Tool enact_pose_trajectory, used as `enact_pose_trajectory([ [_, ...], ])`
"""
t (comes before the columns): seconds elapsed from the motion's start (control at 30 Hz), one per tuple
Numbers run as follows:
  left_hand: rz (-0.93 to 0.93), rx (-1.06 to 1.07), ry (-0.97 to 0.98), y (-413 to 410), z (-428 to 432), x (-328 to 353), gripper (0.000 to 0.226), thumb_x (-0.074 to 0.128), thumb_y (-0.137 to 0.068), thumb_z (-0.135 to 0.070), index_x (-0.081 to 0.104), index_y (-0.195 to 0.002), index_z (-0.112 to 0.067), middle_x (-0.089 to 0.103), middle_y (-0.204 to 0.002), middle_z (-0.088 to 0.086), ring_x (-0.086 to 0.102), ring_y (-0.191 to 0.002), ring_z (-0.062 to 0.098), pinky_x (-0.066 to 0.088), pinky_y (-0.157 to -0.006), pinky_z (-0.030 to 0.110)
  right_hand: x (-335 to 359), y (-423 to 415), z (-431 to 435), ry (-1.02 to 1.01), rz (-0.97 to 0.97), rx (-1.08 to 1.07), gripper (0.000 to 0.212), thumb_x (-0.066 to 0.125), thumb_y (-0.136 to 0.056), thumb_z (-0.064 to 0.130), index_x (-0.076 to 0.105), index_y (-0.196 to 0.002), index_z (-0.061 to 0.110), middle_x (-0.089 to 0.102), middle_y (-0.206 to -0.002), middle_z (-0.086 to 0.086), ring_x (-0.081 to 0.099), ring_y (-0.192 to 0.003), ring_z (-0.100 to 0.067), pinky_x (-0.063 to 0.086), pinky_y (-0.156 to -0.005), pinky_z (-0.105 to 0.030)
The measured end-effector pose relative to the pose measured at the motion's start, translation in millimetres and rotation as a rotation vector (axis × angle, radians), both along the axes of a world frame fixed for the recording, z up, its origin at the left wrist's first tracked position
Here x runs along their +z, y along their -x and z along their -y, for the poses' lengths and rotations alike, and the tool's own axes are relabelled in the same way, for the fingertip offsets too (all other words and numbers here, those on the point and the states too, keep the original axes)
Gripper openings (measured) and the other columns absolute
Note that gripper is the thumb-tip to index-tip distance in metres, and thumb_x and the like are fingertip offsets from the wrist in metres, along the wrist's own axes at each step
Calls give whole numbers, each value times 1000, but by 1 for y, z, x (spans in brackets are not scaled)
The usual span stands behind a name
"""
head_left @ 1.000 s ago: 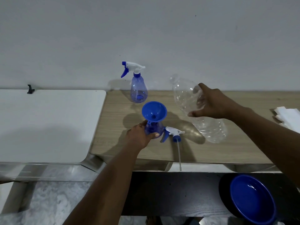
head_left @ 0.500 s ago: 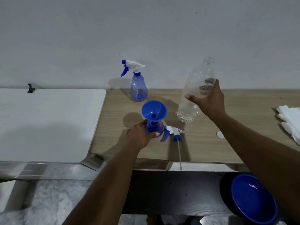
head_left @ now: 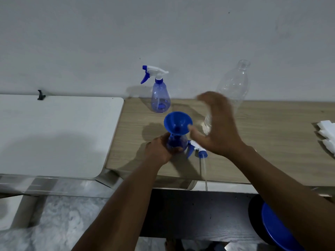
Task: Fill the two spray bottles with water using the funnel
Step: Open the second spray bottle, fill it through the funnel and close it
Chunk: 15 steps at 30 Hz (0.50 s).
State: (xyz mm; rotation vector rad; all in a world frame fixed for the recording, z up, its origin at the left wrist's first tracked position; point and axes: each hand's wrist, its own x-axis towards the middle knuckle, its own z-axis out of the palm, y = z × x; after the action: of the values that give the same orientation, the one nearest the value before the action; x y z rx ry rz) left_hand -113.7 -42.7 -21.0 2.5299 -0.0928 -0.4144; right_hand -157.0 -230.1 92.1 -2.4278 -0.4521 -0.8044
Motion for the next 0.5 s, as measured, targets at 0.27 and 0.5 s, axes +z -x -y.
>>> enact_pose_trajectory([
  [0.27, -18, -28, -23, 0, -5, 0, 68, 70, -73, -68, 50, -131, -36, 68, -112, -2, 63, -100, 22, 50, -90, 38, 10, -57, -43, 918, -524, 227, 88, 77, -70, 39, 30, -145, 38, 34, -152, -1, 40, -134, -29, 44, -102, -45],
  [0.5, 51, -78, 32, -1, -19, 4, 68, 69, -79, -60, 39, -138, -48, 68, -116, -6, 64, -106, 22, 43, -80, 29, 32, -88, -24, 544, -776, 163, 74, 84, -70, 36, 42, -131, 26, 52, -123, -2, 56, -101, -25, 53, -83, -39],
])
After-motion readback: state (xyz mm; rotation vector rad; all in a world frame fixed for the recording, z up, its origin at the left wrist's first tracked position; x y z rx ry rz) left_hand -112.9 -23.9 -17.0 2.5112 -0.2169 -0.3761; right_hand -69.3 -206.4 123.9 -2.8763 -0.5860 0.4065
